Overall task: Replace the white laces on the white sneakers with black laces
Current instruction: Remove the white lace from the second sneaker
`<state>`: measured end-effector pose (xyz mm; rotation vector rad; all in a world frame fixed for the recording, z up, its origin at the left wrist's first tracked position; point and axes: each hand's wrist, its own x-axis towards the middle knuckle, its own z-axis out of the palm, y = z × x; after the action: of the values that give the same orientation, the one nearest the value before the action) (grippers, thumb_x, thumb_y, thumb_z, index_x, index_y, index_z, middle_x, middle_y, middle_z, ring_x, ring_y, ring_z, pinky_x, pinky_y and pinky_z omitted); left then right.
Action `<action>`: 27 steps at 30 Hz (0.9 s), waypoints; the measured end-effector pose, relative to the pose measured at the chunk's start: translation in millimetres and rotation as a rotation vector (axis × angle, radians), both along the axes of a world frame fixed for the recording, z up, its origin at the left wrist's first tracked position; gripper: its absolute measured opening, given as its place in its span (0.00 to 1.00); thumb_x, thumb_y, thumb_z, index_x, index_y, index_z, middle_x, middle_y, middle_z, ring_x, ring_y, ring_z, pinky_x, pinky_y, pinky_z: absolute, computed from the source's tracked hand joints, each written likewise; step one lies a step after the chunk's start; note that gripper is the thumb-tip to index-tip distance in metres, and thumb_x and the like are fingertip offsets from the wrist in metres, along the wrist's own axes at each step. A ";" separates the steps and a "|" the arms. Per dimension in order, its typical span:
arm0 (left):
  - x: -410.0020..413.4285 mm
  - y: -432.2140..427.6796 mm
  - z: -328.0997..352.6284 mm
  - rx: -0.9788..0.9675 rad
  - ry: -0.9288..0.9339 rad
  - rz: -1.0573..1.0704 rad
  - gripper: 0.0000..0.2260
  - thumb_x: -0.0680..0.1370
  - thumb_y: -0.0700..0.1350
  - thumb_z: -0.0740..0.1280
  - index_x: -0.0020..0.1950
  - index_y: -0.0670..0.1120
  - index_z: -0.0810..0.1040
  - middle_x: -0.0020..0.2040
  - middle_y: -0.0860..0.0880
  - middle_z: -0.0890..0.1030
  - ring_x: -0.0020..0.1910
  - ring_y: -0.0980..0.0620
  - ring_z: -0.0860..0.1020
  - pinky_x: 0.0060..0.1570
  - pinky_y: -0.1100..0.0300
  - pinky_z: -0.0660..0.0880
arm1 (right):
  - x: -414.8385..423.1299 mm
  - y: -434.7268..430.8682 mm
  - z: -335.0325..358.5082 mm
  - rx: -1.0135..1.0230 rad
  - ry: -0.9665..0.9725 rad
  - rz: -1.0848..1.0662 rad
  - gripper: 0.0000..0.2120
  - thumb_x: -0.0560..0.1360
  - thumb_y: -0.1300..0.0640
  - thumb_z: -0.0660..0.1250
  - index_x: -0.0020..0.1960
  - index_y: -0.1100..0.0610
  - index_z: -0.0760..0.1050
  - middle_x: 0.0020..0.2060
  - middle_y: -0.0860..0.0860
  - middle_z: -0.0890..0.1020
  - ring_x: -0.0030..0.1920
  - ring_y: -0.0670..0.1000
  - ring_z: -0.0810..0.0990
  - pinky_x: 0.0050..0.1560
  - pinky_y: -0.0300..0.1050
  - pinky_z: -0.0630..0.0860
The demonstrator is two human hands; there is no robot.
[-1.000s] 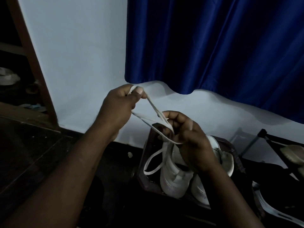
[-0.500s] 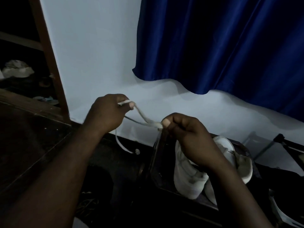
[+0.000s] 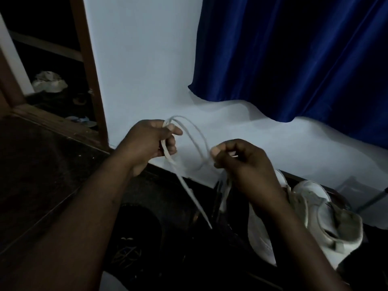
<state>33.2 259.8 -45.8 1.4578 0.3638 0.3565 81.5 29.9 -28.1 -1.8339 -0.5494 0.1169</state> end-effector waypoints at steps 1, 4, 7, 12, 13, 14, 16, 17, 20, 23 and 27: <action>-2.1 0.5 1.9 -0.012 -0.017 -0.018 0.12 0.85 0.43 0.64 0.48 0.41 0.86 0.32 0.49 0.76 0.31 0.52 0.74 0.39 0.56 0.81 | -2.7 5.2 -3.2 -0.079 -0.045 -0.038 0.08 0.76 0.48 0.76 0.53 0.47 0.83 0.50 0.43 0.86 0.47 0.44 0.84 0.44 0.38 0.77; -7.4 -1.9 7.3 0.079 -0.013 -0.093 0.12 0.84 0.44 0.65 0.48 0.46 0.87 0.32 0.51 0.71 0.27 0.55 0.64 0.28 0.62 0.67 | -5.9 17.6 -12.9 -0.127 -0.118 -0.039 0.18 0.76 0.50 0.76 0.63 0.41 0.78 0.59 0.38 0.82 0.59 0.37 0.80 0.53 0.34 0.76; -12.3 -4.9 12.8 0.200 -0.015 -0.216 0.09 0.83 0.45 0.67 0.51 0.50 0.87 0.31 0.54 0.69 0.29 0.56 0.61 0.28 0.63 0.59 | -5.1 28.9 -19.7 -0.137 -0.136 0.084 0.24 0.76 0.53 0.76 0.69 0.41 0.75 0.61 0.37 0.81 0.62 0.35 0.78 0.62 0.36 0.74; -18.1 -8.9 16.1 0.289 0.004 -0.339 0.14 0.81 0.61 0.64 0.55 0.56 0.87 0.32 0.56 0.68 0.32 0.55 0.60 0.31 0.61 0.58 | -4.6 46.2 -34.5 -0.039 -0.005 0.233 0.27 0.73 0.54 0.75 0.70 0.40 0.75 0.62 0.36 0.82 0.64 0.38 0.79 0.70 0.50 0.75; -18.0 -8.6 15.6 0.283 0.012 -0.317 0.15 0.81 0.62 0.63 0.52 0.57 0.87 0.31 0.56 0.68 0.31 0.56 0.61 0.31 0.62 0.60 | -4.5 48.9 -37.6 -0.022 -0.005 0.239 0.26 0.73 0.55 0.74 0.70 0.40 0.75 0.62 0.36 0.82 0.65 0.38 0.79 0.71 0.52 0.75; -17.7 -6.9 14.7 0.286 0.011 -0.297 0.16 0.81 0.62 0.63 0.51 0.57 0.87 0.31 0.57 0.69 0.31 0.56 0.62 0.31 0.63 0.62 | -4.1 51.2 -40.5 0.005 0.001 0.250 0.26 0.75 0.57 0.73 0.69 0.38 0.75 0.63 0.36 0.82 0.65 0.39 0.79 0.71 0.53 0.74; -16.6 -2.5 11.6 0.313 0.000 -0.281 0.16 0.82 0.60 0.64 0.51 0.53 0.87 0.32 0.56 0.71 0.32 0.56 0.65 0.32 0.64 0.64 | -4.9 55.7 -44.5 0.067 0.025 0.272 0.26 0.76 0.56 0.73 0.69 0.36 0.74 0.64 0.36 0.81 0.67 0.38 0.77 0.72 0.54 0.73; -16.2 -0.1 9.5 0.313 -0.005 -0.284 0.15 0.82 0.59 0.64 0.51 0.52 0.87 0.33 0.54 0.71 0.32 0.56 0.66 0.32 0.64 0.64 | -5.4 58.0 -46.3 0.088 0.031 0.286 0.25 0.75 0.54 0.72 0.69 0.37 0.74 0.65 0.37 0.81 0.69 0.39 0.77 0.73 0.56 0.73; -16.4 3.0 5.4 0.271 -0.021 -0.301 0.13 0.83 0.53 0.66 0.51 0.49 0.87 0.37 0.49 0.78 0.33 0.54 0.70 0.31 0.65 0.66 | -5.3 64.9 -53.0 0.158 0.057 0.357 0.23 0.78 0.56 0.71 0.72 0.48 0.74 0.63 0.48 0.83 0.68 0.48 0.79 0.71 0.58 0.74; -16.6 4.2 3.4 0.252 -0.013 -0.309 0.11 0.83 0.48 0.67 0.52 0.47 0.88 0.40 0.46 0.82 0.34 0.55 0.73 0.33 0.65 0.68 | -4.6 71.7 -56.9 0.253 0.116 0.393 0.16 0.82 0.65 0.67 0.69 0.57 0.76 0.56 0.55 0.85 0.61 0.51 0.84 0.64 0.47 0.78; -17.0 6.4 -0.4 0.244 -0.002 -0.302 0.08 0.82 0.43 0.69 0.55 0.45 0.87 0.46 0.45 0.87 0.40 0.49 0.81 0.42 0.57 0.76 | -1.5 73.6 -63.7 0.393 0.294 0.449 0.17 0.81 0.69 0.64 0.69 0.63 0.75 0.57 0.60 0.85 0.59 0.55 0.85 0.57 0.43 0.79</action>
<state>16.1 266.3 -46.2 1.7229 0.0959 0.1622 80.0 103.5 -91.8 -1.2624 -0.7100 0.5340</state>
